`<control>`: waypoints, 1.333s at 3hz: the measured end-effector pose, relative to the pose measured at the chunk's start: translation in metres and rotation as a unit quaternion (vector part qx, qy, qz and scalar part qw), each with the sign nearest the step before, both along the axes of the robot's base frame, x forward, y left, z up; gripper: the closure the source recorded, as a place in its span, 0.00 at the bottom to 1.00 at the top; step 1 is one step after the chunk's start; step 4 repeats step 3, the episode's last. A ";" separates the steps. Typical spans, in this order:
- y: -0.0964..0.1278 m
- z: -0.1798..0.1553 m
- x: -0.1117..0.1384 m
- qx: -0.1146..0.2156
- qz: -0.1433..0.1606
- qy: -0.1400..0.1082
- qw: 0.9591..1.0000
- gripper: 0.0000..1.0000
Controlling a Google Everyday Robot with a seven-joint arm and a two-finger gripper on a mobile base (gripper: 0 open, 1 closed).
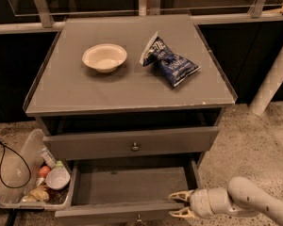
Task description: Open middle drawer
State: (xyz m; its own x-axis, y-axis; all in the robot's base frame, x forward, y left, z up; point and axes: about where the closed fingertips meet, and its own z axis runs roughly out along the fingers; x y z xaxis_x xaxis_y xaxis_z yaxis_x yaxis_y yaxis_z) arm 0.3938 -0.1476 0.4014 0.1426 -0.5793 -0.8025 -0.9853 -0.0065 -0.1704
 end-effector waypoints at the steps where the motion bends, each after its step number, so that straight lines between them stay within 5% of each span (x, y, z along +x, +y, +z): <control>1: 0.000 0.000 0.000 0.000 0.000 0.000 1.000 0.11; 2: 0.000 0.000 0.000 0.000 0.000 0.000 1.000 0.00; 4: 0.000 0.000 0.000 0.000 0.000 0.000 1.000 0.00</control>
Offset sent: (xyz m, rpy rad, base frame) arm 0.0000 0.0000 0.0000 0.0000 0.0000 0.0000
